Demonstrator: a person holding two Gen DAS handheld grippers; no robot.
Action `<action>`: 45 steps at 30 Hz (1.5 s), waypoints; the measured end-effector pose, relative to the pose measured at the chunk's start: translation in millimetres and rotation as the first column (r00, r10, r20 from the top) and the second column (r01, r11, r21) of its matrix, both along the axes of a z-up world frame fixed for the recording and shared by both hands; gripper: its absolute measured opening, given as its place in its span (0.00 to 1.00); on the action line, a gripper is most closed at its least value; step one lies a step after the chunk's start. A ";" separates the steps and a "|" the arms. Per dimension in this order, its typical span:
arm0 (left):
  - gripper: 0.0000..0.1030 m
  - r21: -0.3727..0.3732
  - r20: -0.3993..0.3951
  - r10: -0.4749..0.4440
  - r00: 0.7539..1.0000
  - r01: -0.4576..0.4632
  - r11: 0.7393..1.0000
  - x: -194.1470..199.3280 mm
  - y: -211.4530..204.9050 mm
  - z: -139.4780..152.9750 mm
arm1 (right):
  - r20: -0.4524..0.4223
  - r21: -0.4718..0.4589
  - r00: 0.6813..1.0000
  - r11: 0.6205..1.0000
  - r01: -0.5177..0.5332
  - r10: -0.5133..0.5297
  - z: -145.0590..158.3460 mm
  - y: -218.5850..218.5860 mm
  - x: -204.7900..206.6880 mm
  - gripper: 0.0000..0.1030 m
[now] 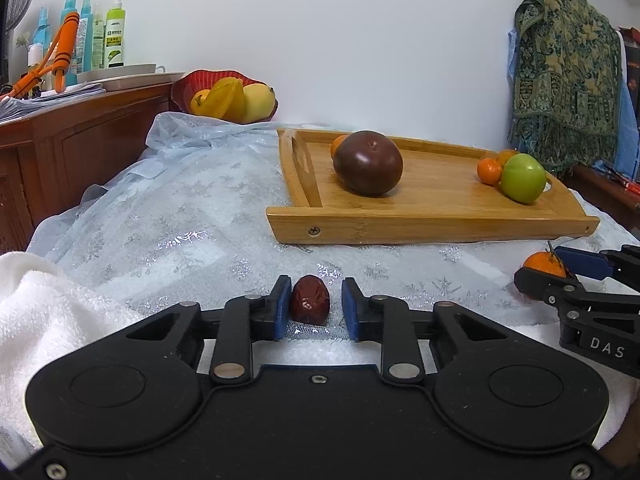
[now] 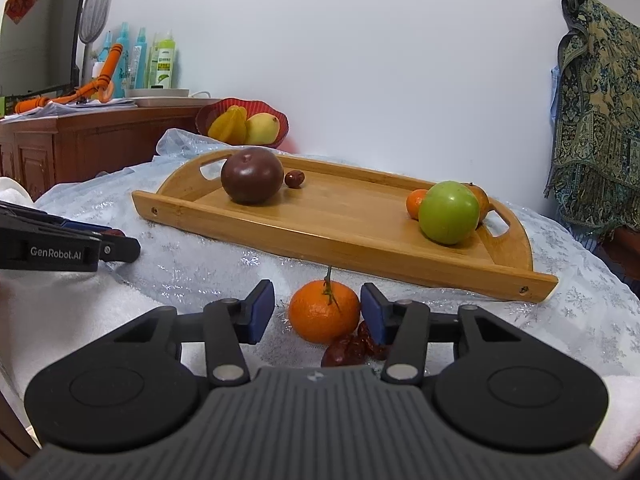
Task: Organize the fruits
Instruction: 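Grasp the red date with the left tool while the right tool grasps the mandarin, then carry the date with the left tool while the right tool carries the mandarin over the tray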
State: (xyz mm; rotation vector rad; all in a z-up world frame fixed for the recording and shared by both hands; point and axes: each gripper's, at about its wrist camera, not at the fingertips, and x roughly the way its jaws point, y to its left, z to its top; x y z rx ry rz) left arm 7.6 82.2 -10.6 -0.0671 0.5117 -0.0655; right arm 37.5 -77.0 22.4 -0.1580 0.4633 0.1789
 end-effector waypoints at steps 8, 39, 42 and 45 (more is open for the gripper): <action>0.18 -0.011 0.004 -0.003 1.000 0.003 1.000 3.3 -3.7 3.8 | -0.003 -0.010 1.000 1.000 0.011 -0.011 -0.4 -0.3 3.6 0.42; 0.18 -0.055 0.075 -0.074 0.994 0.078 0.995 195.7 -29.9 101.8 | -0.062 0.193 0.974 0.955 0.224 -0.216 69.3 -101.5 185.7 0.42; 0.18 -0.077 0.015 -0.100 0.995 0.100 0.992 230.6 -30.5 93.3 | -0.147 0.224 0.959 0.937 0.270 -0.241 62.2 -115.5 212.9 0.42; 0.18 -0.062 -0.014 -0.089 0.996 0.087 0.994 257.0 -33.5 85.3 | -0.178 0.235 0.952 0.928 0.289 -0.251 58.0 -122.3 230.3 0.42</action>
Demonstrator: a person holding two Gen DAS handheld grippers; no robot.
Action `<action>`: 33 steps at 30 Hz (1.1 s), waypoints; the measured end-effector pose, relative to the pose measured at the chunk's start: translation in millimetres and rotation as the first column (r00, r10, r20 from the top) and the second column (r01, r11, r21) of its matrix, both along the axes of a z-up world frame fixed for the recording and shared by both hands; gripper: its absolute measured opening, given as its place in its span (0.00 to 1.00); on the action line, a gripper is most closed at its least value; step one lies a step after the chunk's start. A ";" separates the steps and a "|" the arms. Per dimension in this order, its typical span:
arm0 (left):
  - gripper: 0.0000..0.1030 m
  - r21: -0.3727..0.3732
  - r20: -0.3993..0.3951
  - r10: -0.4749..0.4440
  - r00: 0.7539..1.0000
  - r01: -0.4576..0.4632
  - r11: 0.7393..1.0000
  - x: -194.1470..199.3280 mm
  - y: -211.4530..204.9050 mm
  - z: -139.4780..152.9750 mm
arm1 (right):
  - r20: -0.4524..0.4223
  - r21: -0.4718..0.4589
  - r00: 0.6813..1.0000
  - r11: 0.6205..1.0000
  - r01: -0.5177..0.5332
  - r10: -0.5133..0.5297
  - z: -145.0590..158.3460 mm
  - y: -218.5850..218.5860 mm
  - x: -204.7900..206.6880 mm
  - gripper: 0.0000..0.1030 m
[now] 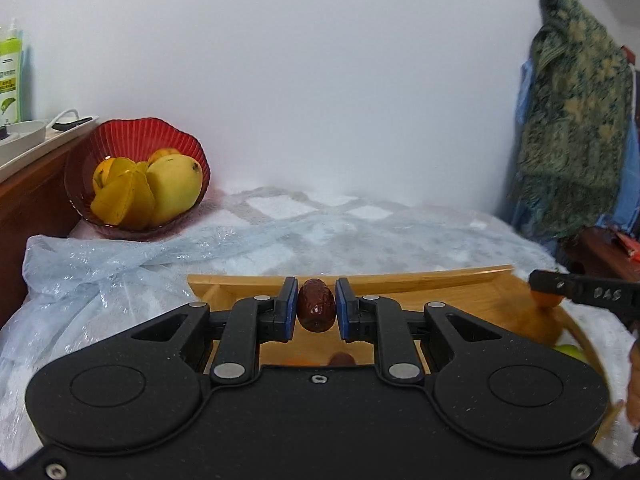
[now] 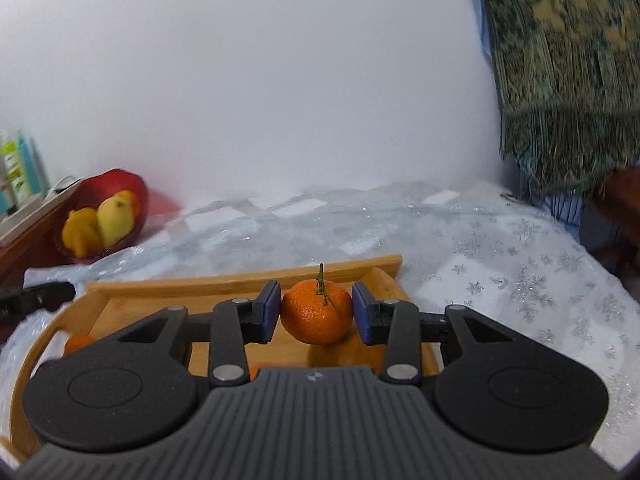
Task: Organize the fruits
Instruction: 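Carry the date with the left tool while the right tool carries the mandarin over the tray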
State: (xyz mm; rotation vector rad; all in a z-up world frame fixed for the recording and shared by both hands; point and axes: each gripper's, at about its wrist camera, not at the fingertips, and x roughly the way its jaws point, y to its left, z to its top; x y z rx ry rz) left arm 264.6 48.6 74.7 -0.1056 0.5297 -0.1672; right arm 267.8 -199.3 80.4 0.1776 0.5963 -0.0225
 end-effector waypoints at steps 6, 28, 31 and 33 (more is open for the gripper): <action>0.18 0.005 -0.081 0.024 0.996 -0.024 1.000 33.7 -2.2 -18.3 | -0.053 -0.008 0.998 1.000 -0.020 0.020 -11.0 4.2 27.5 0.42; 0.18 0.028 -0.189 0.043 0.981 -0.038 0.999 45.0 -4.4 -44.6 | -0.147 -0.069 0.987 0.995 -0.075 0.064 -23.5 21.1 51.8 0.42; 0.18 0.030 -0.190 0.041 0.981 -0.036 0.999 45.1 -4.4 -44.3 | -0.156 -0.070 0.986 0.995 -0.076 0.064 -23.8 21.4 52.7 0.42; 0.18 0.032 -0.191 0.041 0.981 -0.036 0.999 44.8 -4.7 -44.4 | -0.164 -0.066 0.985 0.995 -0.074 0.062 -23.8 20.8 53.6 0.42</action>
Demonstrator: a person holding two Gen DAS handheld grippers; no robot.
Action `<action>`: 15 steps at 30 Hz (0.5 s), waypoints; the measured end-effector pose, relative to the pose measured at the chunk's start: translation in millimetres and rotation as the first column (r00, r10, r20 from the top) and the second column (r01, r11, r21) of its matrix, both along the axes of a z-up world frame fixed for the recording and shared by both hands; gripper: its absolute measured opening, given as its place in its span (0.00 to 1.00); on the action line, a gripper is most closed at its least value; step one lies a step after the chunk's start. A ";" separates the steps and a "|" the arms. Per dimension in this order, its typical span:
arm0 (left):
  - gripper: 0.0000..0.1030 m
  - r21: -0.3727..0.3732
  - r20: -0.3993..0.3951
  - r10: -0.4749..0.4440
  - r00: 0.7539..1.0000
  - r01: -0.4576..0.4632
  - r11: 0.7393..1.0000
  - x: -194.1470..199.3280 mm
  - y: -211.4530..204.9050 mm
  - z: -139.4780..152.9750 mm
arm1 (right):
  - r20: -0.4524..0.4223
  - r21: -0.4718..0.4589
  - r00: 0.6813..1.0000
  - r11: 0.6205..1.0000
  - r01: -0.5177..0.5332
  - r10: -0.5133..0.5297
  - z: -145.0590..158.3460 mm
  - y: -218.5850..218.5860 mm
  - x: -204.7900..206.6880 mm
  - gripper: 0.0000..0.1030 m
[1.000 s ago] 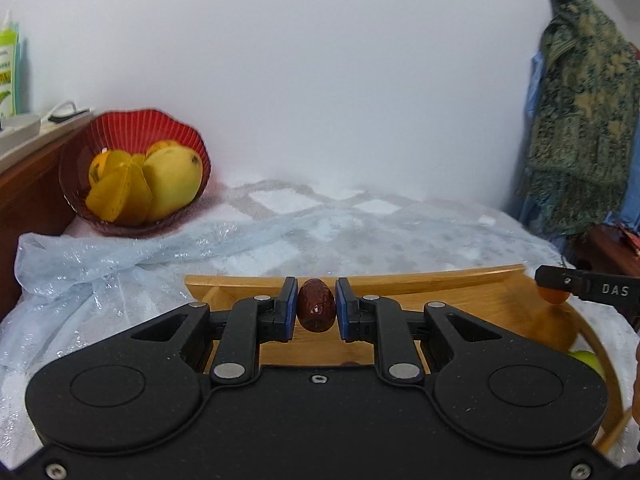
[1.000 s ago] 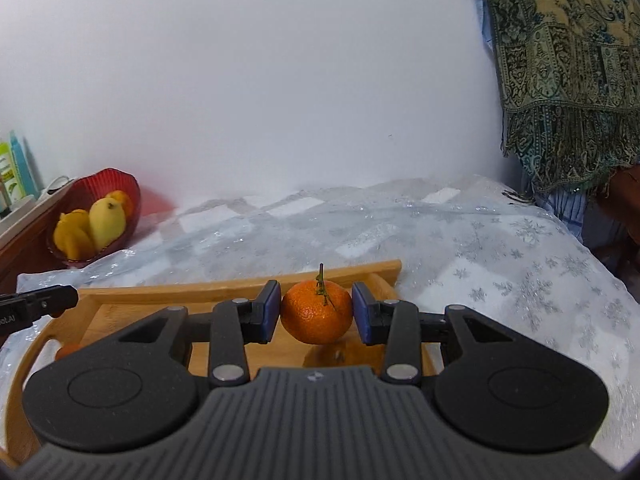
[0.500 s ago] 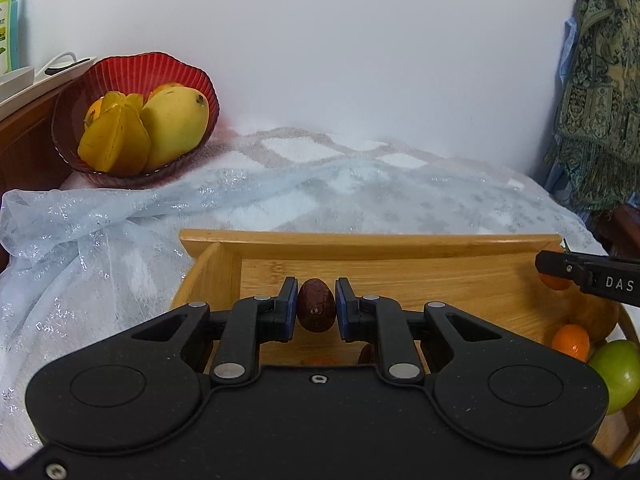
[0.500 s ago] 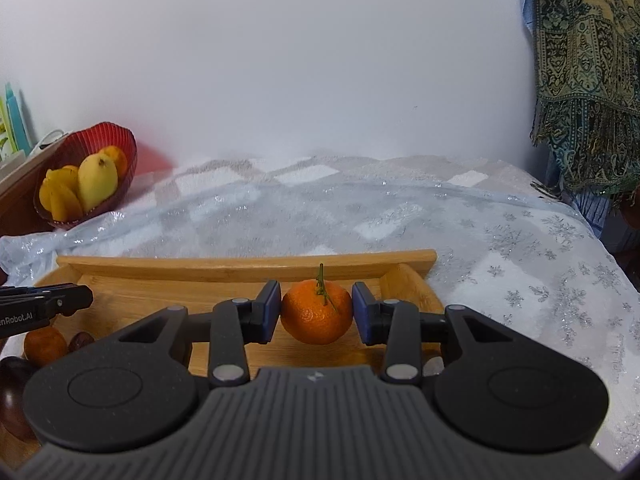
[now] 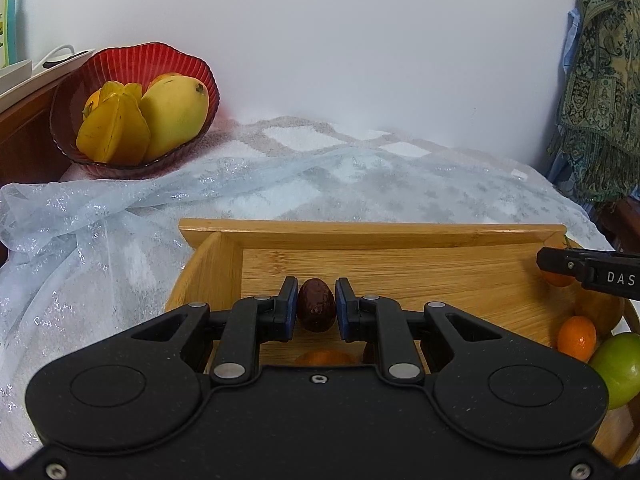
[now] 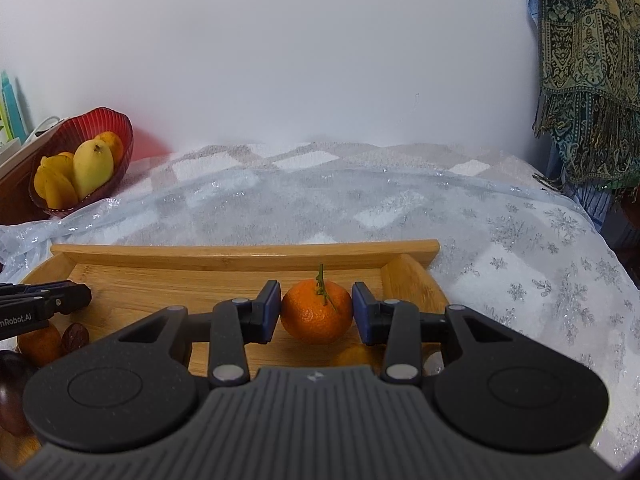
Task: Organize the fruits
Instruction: 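Carry the date with the left tool while the right tool carries the mandarin over the tray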
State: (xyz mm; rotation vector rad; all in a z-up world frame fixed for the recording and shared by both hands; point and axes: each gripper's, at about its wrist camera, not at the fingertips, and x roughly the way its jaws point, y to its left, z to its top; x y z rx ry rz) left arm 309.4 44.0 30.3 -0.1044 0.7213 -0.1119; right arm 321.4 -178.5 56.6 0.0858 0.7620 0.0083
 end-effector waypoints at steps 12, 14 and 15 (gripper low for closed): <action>0.18 -0.007 -0.002 0.000 1.000 0.000 1.000 -0.1 0.5 -0.1 | -0.011 -0.003 1.000 1.000 -0.008 0.008 -0.1 -0.1 1.7 0.42; 0.18 -0.009 -0.003 -0.001 1.000 0.001 1.000 0.1 0.9 -0.2 | -0.012 -0.005 1.000 1.000 -0.010 0.010 -0.2 0.0 1.8 0.42; 0.18 -0.009 -0.003 -0.002 1.000 0.002 1.000 0.3 1.1 -0.2 | -0.013 -0.006 1.000 1.000 -0.011 0.011 -0.2 0.2 2.0 0.42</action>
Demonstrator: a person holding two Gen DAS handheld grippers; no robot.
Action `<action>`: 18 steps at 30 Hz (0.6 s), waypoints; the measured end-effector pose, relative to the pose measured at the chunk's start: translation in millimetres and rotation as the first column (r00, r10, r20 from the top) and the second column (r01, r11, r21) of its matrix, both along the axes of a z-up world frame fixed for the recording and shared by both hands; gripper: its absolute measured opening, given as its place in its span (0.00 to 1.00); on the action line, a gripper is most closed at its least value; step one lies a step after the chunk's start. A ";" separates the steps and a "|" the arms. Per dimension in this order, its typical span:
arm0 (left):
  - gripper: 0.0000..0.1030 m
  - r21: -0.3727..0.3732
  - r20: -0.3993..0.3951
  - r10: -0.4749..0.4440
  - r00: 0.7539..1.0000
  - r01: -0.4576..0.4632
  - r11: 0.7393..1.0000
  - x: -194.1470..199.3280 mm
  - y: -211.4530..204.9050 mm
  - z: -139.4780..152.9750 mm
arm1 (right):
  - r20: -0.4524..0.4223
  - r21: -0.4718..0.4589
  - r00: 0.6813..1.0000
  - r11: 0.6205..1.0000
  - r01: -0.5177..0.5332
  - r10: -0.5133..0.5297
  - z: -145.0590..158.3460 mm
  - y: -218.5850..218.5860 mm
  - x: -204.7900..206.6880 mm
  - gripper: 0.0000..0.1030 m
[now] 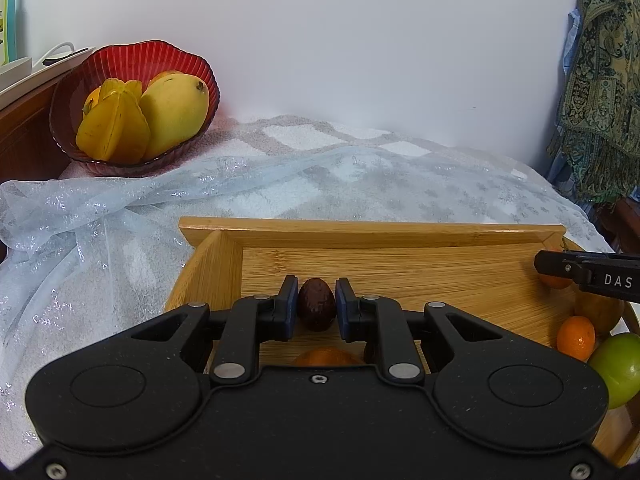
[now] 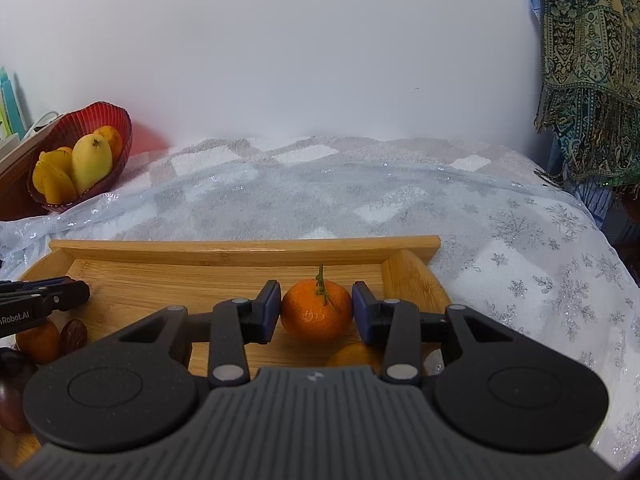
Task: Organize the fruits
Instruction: 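Carry the date with the left tool while the right tool carries the mandarin over the tray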
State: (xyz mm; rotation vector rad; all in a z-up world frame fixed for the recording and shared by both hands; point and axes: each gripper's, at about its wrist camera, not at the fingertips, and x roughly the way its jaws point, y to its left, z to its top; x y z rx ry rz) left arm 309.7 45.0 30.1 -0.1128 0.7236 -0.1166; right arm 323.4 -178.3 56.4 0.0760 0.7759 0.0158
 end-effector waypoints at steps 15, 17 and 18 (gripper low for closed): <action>0.18 0.007 0.000 -0.004 1.000 0.004 1.000 0.0 -0.1 -0.2 | -0.006 -0.003 1.000 1.000 -0.013 0.013 -0.5 1.2 0.8 0.43; 0.18 0.008 0.000 -0.004 1.000 0.004 1.000 -0.3 -0.2 -0.2 | -0.006 -0.005 1.000 1.000 -0.014 0.014 -0.2 1.7 0.3 0.43; 0.18 0.010 -0.001 -0.003 1.000 0.003 1.000 -0.4 -0.3 -0.1 | -0.006 -0.005 1.000 1.000 -0.014 0.014 -0.3 1.8 0.0 0.43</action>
